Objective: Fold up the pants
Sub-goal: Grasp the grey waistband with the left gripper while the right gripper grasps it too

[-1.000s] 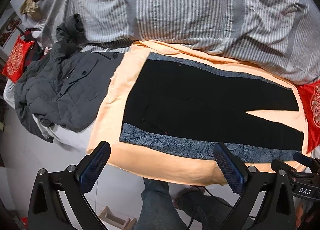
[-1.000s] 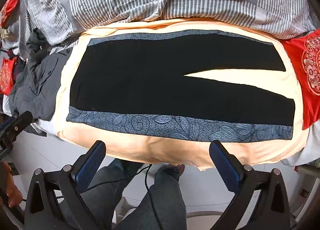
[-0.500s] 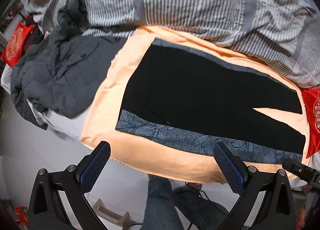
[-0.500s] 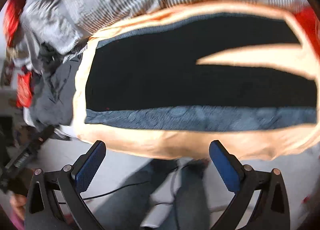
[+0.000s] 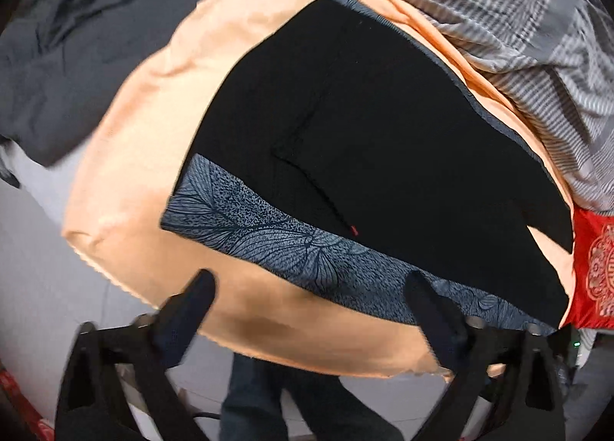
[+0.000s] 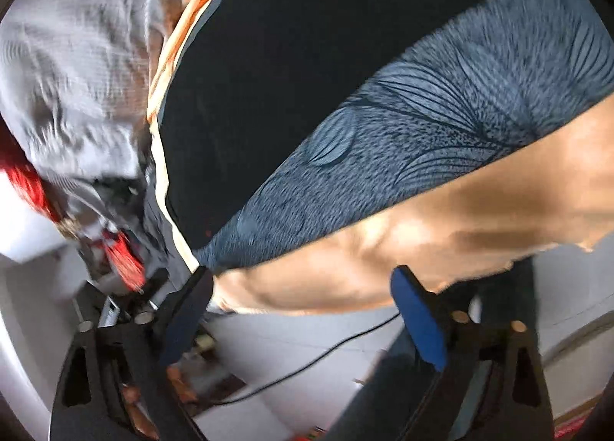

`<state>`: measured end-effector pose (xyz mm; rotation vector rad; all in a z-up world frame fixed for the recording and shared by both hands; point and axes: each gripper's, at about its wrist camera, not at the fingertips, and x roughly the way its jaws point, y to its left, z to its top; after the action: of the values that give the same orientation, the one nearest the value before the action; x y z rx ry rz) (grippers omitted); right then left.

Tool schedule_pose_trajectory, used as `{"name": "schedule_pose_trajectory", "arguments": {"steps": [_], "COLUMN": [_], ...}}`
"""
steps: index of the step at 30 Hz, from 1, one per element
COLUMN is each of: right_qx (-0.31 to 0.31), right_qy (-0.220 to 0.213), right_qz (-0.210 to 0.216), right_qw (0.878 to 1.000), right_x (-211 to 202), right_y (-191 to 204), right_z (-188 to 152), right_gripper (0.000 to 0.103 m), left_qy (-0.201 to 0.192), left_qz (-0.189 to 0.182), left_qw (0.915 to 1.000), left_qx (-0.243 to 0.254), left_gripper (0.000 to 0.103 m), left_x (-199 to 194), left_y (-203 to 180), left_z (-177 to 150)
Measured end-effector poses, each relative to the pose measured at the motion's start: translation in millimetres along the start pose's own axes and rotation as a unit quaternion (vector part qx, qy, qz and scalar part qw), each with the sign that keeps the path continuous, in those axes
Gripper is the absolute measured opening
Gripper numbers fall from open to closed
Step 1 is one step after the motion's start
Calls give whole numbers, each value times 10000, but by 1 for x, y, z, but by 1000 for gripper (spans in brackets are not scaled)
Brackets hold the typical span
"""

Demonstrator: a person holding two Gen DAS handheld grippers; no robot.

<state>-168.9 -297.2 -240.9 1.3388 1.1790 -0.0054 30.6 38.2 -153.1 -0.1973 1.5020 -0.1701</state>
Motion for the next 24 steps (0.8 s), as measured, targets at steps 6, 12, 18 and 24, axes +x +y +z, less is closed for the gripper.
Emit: {"name": "schedule_pose_trajectory", "arguments": {"steps": [6,12,18,24], "right_qx": [212,179,302,354], "right_qy": [-246,-476,-157,-67], "right_qz": [594,1458,1674,1980], "right_qw": [9977,9880,9853,9795], "right_x": [19,15,34,28], "right_y": [-22,-9,3,22], "right_z": [16,26,33,34], "right_gripper": [78,74,38,15], "left_qy": [141,303,303,267], "left_qz": [-287,-610,-783,-1263], "left_qw": [9995,9977,9964,9892], "left_qx": [51,11,-103,-697], "left_gripper": [94,94,94,94], "left_x": [18,24,22,23], "left_y": [10,17,23,38], "left_z": [0,-2,-4,3]}}
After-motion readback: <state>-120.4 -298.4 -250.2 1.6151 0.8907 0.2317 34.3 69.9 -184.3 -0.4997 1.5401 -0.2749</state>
